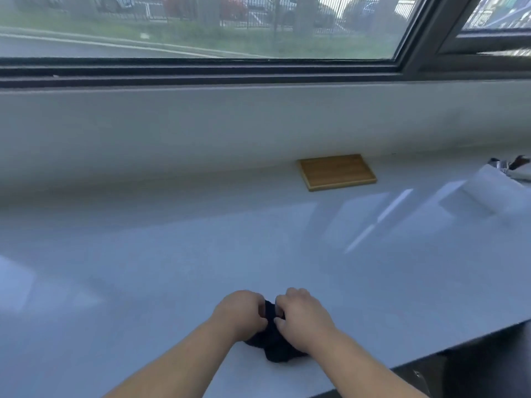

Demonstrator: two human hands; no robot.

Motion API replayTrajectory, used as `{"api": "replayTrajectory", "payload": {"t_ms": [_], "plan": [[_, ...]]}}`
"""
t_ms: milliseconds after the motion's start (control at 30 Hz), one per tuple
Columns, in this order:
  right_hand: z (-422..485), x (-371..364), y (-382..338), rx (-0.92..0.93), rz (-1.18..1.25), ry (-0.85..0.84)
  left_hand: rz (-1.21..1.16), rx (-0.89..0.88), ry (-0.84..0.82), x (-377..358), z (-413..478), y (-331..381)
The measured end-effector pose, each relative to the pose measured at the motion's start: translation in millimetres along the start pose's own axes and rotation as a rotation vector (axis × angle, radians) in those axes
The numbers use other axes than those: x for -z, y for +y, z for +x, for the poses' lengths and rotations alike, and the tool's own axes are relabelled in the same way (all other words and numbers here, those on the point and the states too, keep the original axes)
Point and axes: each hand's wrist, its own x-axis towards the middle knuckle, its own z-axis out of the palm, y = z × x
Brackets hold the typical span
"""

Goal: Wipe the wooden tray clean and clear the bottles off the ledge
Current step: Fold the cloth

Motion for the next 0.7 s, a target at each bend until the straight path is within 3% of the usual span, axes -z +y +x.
{"api": "replayTrajectory", "payload": {"t_ms": [233,367,567,700], "plan": [[31.3,84.6,16.9,-0.055,0.554,0.091,-0.387,-0.058,0.218,68.9,12.7,19.5],[52.4,142.8,19.3,-0.034,0.81,0.164,-0.481,-0.047,0.412,133.3,13.5,47.3],[77.9,203.6,30.9,0.02,0.97,0.19,-0.883,-0.007,0.711,214.5,-6.4,75.4],[88.7,224.8,22.4,0.126,1.103,0.082,-1.09,-0.015,0.757,245.5,-13.3,76.1]]}}
